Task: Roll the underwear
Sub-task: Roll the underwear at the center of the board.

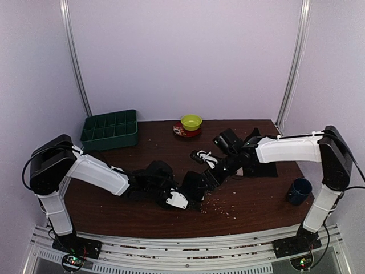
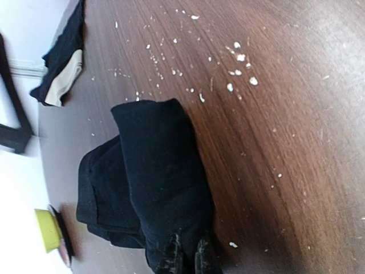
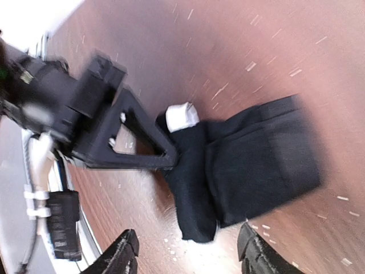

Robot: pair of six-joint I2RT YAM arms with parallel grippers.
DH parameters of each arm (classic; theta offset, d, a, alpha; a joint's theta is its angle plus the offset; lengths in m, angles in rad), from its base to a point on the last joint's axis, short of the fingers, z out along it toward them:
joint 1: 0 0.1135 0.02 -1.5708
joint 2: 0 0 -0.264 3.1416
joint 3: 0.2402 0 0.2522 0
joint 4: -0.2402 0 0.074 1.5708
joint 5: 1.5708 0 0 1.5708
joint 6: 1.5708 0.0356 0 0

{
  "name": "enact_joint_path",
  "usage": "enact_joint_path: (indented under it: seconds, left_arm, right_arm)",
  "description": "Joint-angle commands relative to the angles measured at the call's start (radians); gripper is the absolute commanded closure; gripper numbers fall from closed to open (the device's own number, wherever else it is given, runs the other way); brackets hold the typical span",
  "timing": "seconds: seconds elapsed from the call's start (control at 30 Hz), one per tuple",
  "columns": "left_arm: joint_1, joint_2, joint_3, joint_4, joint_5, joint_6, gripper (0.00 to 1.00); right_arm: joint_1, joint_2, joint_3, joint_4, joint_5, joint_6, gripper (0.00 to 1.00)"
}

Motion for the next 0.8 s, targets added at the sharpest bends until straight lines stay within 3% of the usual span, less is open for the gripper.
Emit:
enact_joint_path:
  seconds: [0.0,0.2,0.47,0.6,0.77]
  left_arm:
    - [0.004,0.022,0.049,-0.288,0.057,-0.095,1.00]
    - [0.023,0.068,0.165,-0.468,0.129,-0.170,1.00]
    - [0.111,0.263,0.486,-0.806,0.340,-0.259,1.00]
    - [0.159,0.357,0.631,-0.931,0.436,-0.278,1.00]
    - [0.226,0.460,0.786,-1.067,0.539,-0.295,1.00]
  right_arm:
    - [0.004,-0.181,-0.117,0.145,0.199,0.070,0.37]
    - [0.101,-0.456,-0.331,0.239,0.530,0.039,0.32]
    - [0.359,-0.751,-0.569,0.472,0.850,-0.074,0.25]
    - [0.465,-0.777,-0.640,0.567,0.921,-0.172,0.25]
    - [0.544,-0.650,-0.640,0.609,0.935,-0.257,0.26]
